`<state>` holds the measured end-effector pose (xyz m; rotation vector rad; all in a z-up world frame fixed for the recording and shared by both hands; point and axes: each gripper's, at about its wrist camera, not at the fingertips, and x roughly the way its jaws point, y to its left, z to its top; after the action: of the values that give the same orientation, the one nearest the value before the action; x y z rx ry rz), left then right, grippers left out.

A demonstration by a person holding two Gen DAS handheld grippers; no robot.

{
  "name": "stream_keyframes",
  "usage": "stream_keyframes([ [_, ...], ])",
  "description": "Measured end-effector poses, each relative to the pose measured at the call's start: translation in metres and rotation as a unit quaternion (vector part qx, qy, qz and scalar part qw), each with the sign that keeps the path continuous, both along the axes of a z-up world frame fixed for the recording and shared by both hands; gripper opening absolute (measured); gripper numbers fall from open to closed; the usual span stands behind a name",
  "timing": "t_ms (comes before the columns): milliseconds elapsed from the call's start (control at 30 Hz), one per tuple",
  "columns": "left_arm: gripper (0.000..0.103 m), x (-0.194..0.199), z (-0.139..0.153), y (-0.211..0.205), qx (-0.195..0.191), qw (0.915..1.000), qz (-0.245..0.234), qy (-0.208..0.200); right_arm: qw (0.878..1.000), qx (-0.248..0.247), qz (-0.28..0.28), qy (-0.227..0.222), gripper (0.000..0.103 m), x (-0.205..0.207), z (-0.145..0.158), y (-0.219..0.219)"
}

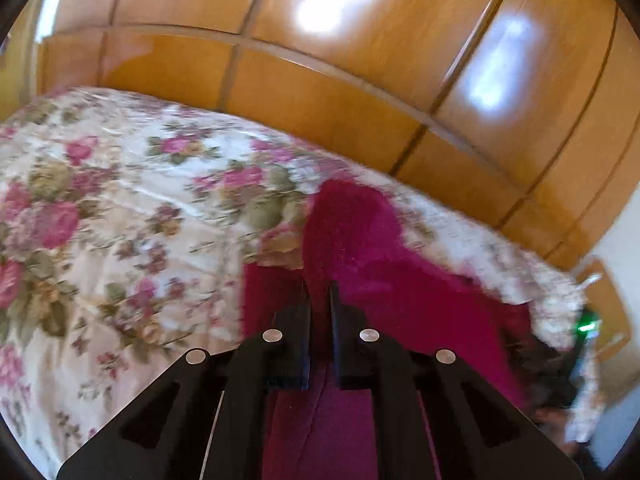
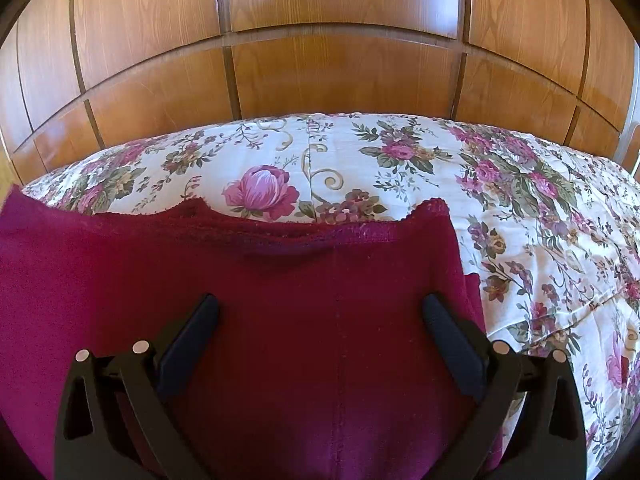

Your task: Fold small clothes

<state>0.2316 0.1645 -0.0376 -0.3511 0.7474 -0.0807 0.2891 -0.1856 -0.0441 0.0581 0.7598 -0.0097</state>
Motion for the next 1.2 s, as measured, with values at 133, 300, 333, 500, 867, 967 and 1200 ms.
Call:
stream_keyframes([
  [133,0.007,0.025,-0.054,-0.001,0.023,0.9969,0.014,0.074,1.000,0.000,-0.001,-0.002,0.101,0.000,0.000,0.000],
  [300,0.014,0.020,-0.040,-0.004,0.045,0.9959,0.035,0.070,1.000,0.003,-0.001,-0.002,0.101,-0.001,-0.001,0.000],
  [333,0.016,0.015,-0.033,-0.009,0.072,0.9943,0.050,0.061,1.000,0.003,-0.001,-0.002,0.101,0.000,0.000,0.000],
  [500,0.018,-0.015,0.004,-0.042,0.151,0.9873,0.047,-0.017,1.000,0.002,-0.001,-0.002,0.101,-0.001,-0.001,-0.001],
  [867,0.018,-0.011,-0.040,-0.087,0.201,0.9792,-0.003,0.028,1.000,0.007,-0.001,-0.002,0.101,-0.001,-0.001,-0.001],
  [967,0.019,-0.020,-0.032,-0.080,0.169,0.9850,0.002,0.033,1.000,0.008,-0.002,-0.001,0.101,-0.001,-0.001,-0.001],
  [1200,0.039,-0.047,-0.015,-0.079,0.156,0.9876,0.005,0.017,0.999,0.028,0.007,0.025,0.101,-0.001,0.009,-0.003],
])
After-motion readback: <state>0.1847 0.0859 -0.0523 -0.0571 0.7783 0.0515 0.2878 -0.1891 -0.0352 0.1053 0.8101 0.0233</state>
